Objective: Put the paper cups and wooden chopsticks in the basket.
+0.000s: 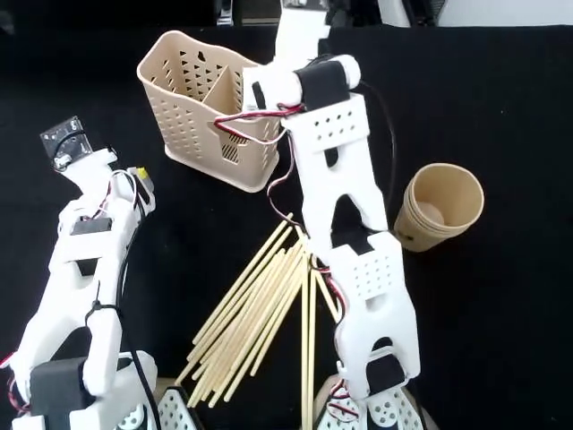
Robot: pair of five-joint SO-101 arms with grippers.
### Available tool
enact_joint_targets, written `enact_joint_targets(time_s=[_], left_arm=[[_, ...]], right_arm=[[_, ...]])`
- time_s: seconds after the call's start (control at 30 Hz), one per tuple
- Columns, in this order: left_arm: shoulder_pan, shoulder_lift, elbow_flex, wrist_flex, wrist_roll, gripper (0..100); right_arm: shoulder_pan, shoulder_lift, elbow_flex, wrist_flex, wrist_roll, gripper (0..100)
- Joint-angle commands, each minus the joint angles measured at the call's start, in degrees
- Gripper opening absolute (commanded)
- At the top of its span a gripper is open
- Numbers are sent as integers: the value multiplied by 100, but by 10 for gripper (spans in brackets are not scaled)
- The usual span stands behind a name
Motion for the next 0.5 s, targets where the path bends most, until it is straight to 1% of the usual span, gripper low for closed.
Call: enact_joint_targets(time_s=[0.0,0.13,0.17,0.23,0.27,0.33,0.4,0.47], left_arm=[[-40,-158,-31,0,0,148],[-40,-158,-31,0,0,148],[-40,-158,-31,0,0,148],[-48,-158,-31,0,0,148],[-48,-158,-31,0,0,148],[-48,-158,-22,9,0,148],[-48,-158,22,9,0,148],[-57,-176,40,9,0,148]], right_arm=[[18,-303,198,35,-79,188],[97,-303,585,35,-35,172],[167,-303,637,9,-35,139],[360,-303,655,-53,-9,40],[457,-303,655,-97,105,6],[607,-330,655,-88,730,28],[738,-330,664,-88,1495,10],[862,-330,699,-79,2084,13]])
